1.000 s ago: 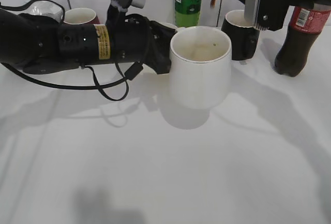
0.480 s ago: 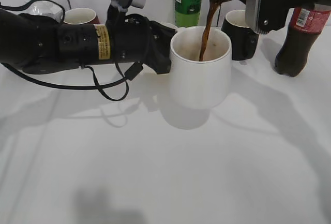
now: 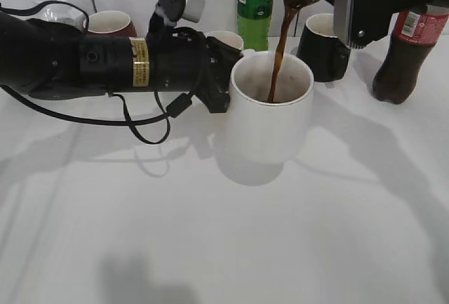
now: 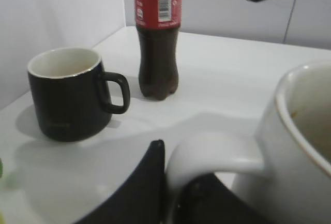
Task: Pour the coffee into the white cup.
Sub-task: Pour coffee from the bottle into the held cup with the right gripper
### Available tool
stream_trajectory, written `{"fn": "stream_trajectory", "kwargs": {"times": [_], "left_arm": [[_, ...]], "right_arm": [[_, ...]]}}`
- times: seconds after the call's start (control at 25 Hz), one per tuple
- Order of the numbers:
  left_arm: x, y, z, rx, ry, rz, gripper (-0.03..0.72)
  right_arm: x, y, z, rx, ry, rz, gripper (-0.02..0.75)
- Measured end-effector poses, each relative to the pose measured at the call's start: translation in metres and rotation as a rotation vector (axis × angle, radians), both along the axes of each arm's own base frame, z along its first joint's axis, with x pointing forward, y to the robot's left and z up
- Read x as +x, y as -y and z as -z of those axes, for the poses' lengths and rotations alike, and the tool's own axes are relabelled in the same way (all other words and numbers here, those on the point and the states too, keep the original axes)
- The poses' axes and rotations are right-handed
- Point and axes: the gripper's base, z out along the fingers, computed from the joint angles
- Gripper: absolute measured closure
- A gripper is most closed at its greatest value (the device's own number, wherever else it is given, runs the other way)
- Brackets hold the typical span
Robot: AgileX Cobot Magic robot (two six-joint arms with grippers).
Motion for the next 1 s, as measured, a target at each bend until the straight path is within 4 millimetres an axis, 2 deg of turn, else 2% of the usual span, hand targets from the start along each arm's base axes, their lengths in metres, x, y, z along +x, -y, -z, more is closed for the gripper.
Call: {"fn": "stream_trajectory", "kwargs": {"times": [1.0], "left_arm": [[-0.0006,0.0001,0.0006,0.008,0.005,0.009,0.643]], "right_arm": [[0.0,0.0,0.0,-0.046,0.04,-0.01,0.211]]}}
